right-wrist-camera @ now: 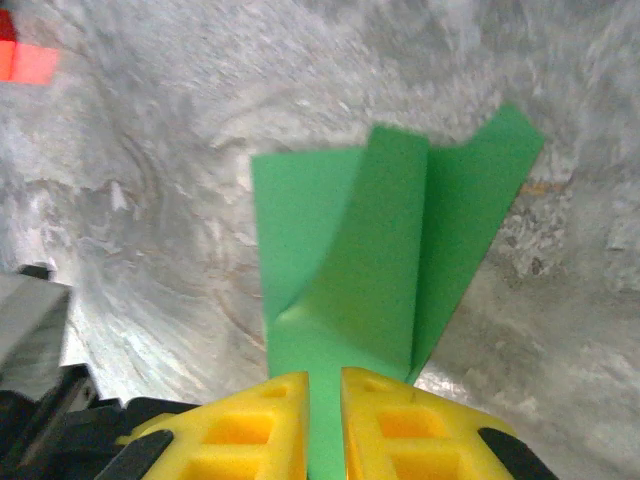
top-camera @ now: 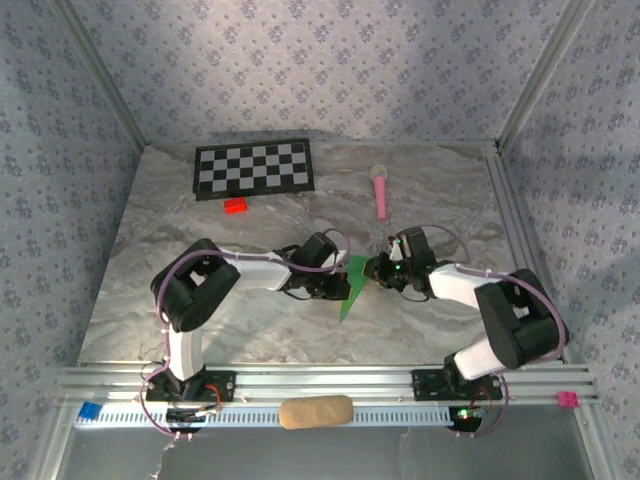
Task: Fold a paper plane with a square sheet of paper (pick it up from the middle)
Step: Fold the wing for the fifth time at the center of the table.
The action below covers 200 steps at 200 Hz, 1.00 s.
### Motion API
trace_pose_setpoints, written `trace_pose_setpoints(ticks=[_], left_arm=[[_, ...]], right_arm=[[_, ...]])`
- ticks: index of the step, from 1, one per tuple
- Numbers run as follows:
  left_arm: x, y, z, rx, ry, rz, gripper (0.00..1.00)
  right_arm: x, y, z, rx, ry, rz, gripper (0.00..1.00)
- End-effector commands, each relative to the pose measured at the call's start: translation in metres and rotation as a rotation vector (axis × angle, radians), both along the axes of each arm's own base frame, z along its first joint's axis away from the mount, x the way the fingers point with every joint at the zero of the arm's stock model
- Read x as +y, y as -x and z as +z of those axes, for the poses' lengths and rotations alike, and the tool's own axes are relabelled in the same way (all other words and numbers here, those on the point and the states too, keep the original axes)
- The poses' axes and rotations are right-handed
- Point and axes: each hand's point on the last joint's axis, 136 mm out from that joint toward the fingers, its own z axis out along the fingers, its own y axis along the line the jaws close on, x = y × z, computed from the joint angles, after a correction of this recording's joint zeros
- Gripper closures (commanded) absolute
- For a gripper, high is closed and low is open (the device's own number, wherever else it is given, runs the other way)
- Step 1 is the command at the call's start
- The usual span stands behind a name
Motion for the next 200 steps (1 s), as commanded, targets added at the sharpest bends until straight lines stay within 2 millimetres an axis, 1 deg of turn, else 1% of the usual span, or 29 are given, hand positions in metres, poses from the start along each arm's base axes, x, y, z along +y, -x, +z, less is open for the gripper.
trace_pose_setpoints(ticks=[1, 26, 51, 79, 100, 123, 139, 153, 166, 200], left_arm=[[0.046, 0.038, -0.049, 0.097, -0.199, -0.037, 1.00], [0.051, 0.041, -0.053, 0.101, -0.209, -0.049, 1.00], [0.053, 0.043, -0.051, 0.096, -0.209, -0.054, 1.00], [0.054, 0.043, -0.051, 0.095, -0.213, -0.056, 1.00], [0.054, 0.044, -0.052, 0.096, -0.217, -0.056, 1.00], [0.055, 0.045, -0.054, 0.103, -0.223, -0.055, 1.00], [0.057, 0.046, -0.056, 0.107, -0.225, -0.047, 1.00], [0.059, 0.047, -0.059, 0.113, -0.227, -0.043, 1.00], [0.059, 0.049, -0.063, 0.120, -0.232, -0.046, 1.00], [0.060, 0.055, -0.069, 0.130, -0.248, -0.056, 1.00]], right_arm=[[-0.004, 0.006, 0.008, -0.045, 0.045, 0.040, 0.83], [0.009, 0.015, 0.009, -0.048, 0.026, 0.104, 0.86], [0.020, 0.016, 0.007, -0.051, 0.011, 0.128, 0.88], [0.032, 0.013, 0.004, -0.048, 0.001, 0.150, 0.89], [0.034, 0.010, -0.003, -0.033, 0.019, 0.152, 0.89], [0.029, 0.006, -0.013, -0.016, 0.046, 0.131, 0.89], [0.014, 0.005, -0.023, 0.007, 0.099, 0.086, 0.88], [0.004, 0.001, -0.030, 0.016, 0.105, 0.054, 0.88], [-0.001, -0.004, -0.033, 0.022, 0.082, 0.043, 0.88], [-0.016, -0.018, -0.030, 0.024, 0.086, -0.014, 0.87]])
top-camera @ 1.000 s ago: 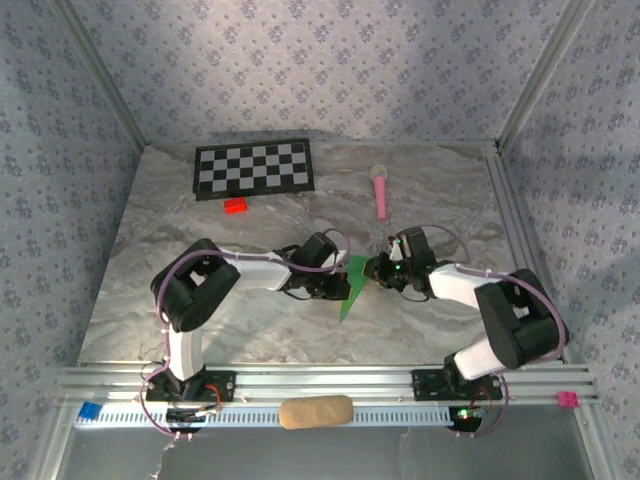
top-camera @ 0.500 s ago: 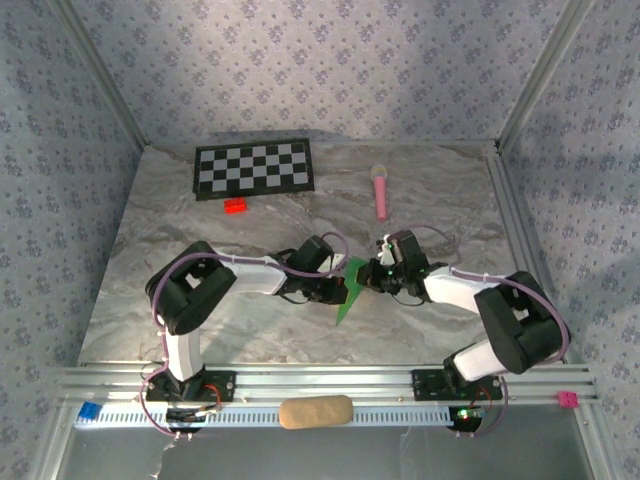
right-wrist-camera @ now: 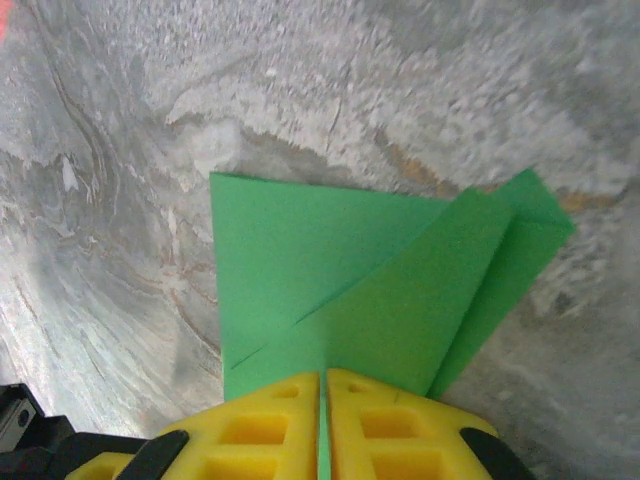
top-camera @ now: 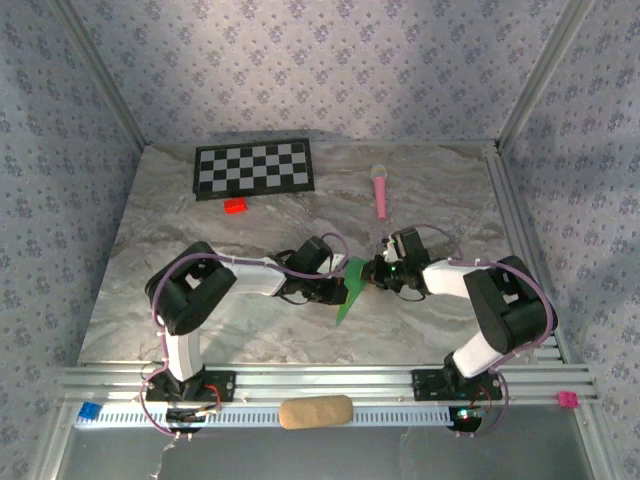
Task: Fold a paper plane with a square sheet of paper (pick it up from the middle)
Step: Fold the wing for the fifth time at the center of the table.
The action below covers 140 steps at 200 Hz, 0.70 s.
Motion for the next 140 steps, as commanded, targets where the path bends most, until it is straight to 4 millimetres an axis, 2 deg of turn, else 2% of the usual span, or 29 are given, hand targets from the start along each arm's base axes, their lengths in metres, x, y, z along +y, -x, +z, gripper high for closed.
trace_pose_setpoints(ticks=[1, 80, 123, 140], left_arm=[[0.055, 0.047, -0.069, 0.164, -0.279, -0.008, 1.00], [0.057, 0.052, -0.073, 0.165, -0.290, -0.011, 1.00], [0.056, 0.051, -0.071, 0.161, -0.284, -0.006, 1.00], [0.055, 0.051, -0.070, 0.157, -0.282, -0.007, 1.00]], right_arm=[[-0.021, -0.016, -0.005, -0.012, 0.055, -0.066, 0.87], [-0.059, -0.037, -0.007, 0.024, 0.085, -0.239, 0.88], [-0.052, -0.042, 0.031, -0.071, 0.035, -0.211, 0.87], [-0.037, -0.036, 0.047, -0.124, -0.006, -0.141, 0.86]])
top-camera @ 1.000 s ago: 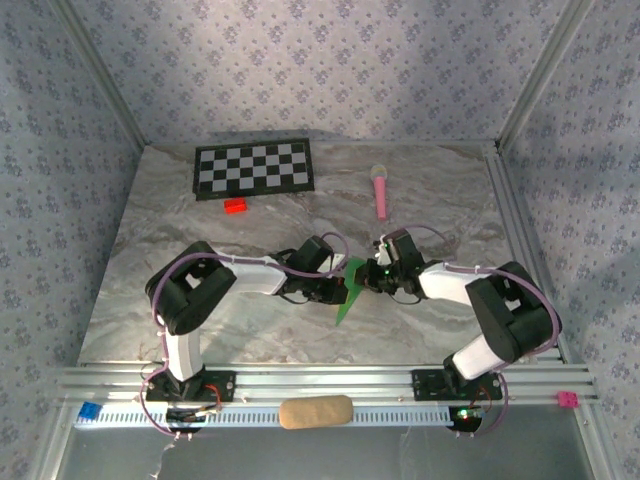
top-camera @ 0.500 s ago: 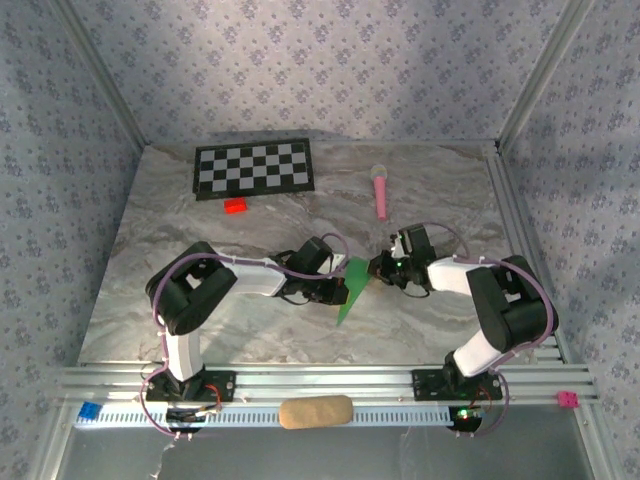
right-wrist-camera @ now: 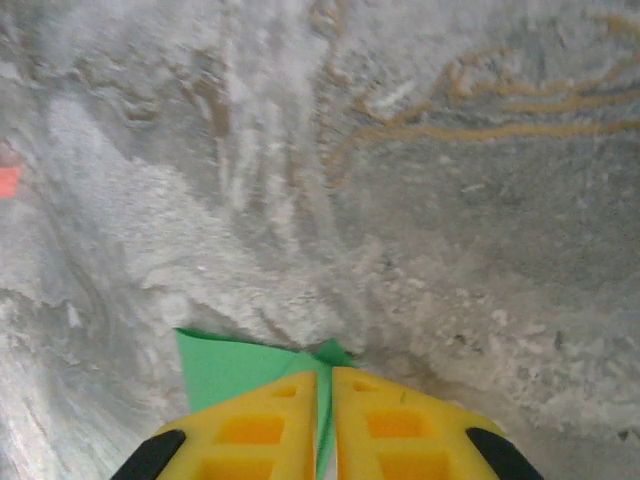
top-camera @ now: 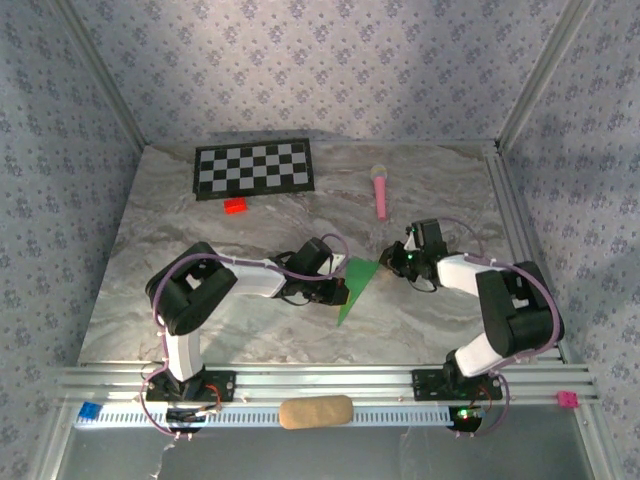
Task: Fold a paper plane with a square sheet of paper (pick it up from the middle)
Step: Fold the wing for the fifth time at the center of the table.
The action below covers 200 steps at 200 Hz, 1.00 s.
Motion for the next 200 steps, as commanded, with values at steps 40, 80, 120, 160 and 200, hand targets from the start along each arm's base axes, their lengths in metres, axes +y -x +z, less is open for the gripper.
trace_pose_setpoints(ticks=[40, 80, 120, 160, 200], left_arm=[[0.057, 0.048, -0.067, 0.164, -0.291, 0.003, 1.00], [0.057, 0.047, -0.066, 0.162, -0.293, 0.002, 1.00], [0.058, 0.049, -0.067, 0.165, -0.297, -0.001, 1.00], [0.058, 0.049, -0.067, 0.166, -0.295, 0.000, 1.00], [0.055, 0.045, -0.062, 0.154, -0.287, 0.004, 1.00]], right_arm=[[0.044, 0.015, 0.021, -0.058, -0.061, 0.190, 0.86], [0.046, 0.013, -0.010, 0.018, -0.033, 0.206, 0.88], [0.016, -0.005, -0.031, 0.045, 0.033, 0.076, 0.88], [-0.006, -0.026, -0.025, 0.004, 0.023, -0.018, 0.88], [0.014, -0.017, 0.018, -0.108, -0.051, 0.044, 0.85]])
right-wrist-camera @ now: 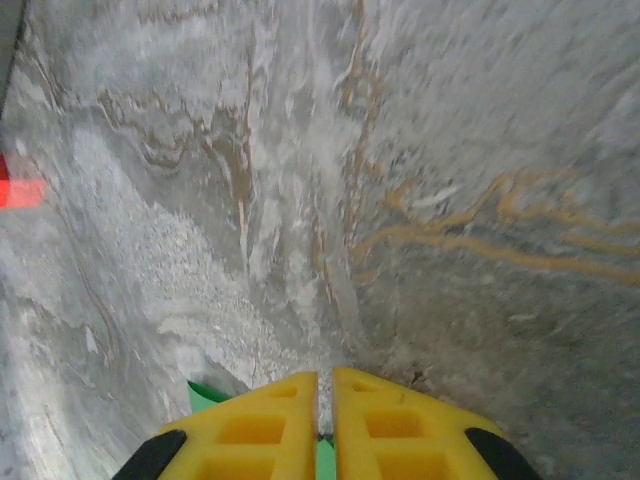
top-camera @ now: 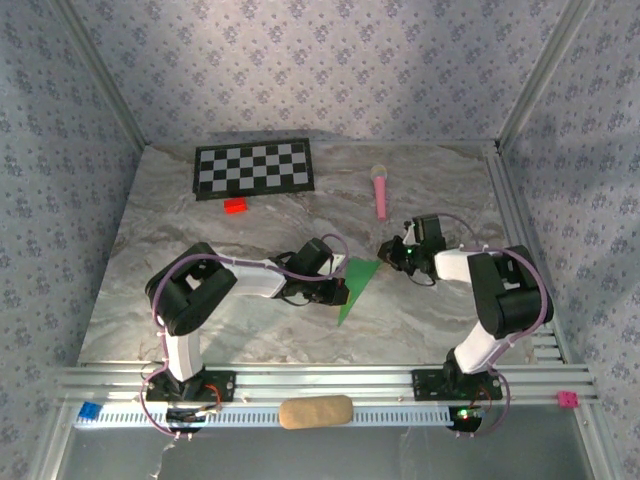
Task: Fold a paper plane with a square sheet of paper (pick it up from the middle)
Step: Fold the wing for the fifth time at the center of the table.
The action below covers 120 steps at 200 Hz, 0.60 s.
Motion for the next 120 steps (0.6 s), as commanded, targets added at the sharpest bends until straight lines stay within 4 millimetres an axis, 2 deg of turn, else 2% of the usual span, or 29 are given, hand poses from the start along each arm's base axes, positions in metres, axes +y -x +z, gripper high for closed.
trace_pose_setpoints(ticks=[1, 26, 57, 82, 120], left_arm=[[0.055, 0.046, -0.063, 0.161, -0.282, -0.002, 1.00], [0.052, 0.044, -0.061, 0.158, -0.276, -0.002, 1.00], [0.050, 0.043, -0.059, 0.154, -0.272, -0.007, 1.00], [0.048, 0.041, -0.056, 0.149, -0.266, -0.006, 1.00], [0.047, 0.040, -0.055, 0.148, -0.266, -0.009, 1.00]], right_arm=[[0.012, 0.006, 0.029, -0.089, -0.006, 0.027, 0.85], [0.034, 0.030, 0.042, -0.106, 0.010, 0.122, 0.84], [0.055, 0.057, 0.032, -0.066, -0.019, 0.193, 0.85], [0.070, 0.070, 0.024, -0.033, -0.072, 0.244, 0.87], [0.059, 0.080, -0.005, 0.037, -0.036, 0.216, 0.89]])
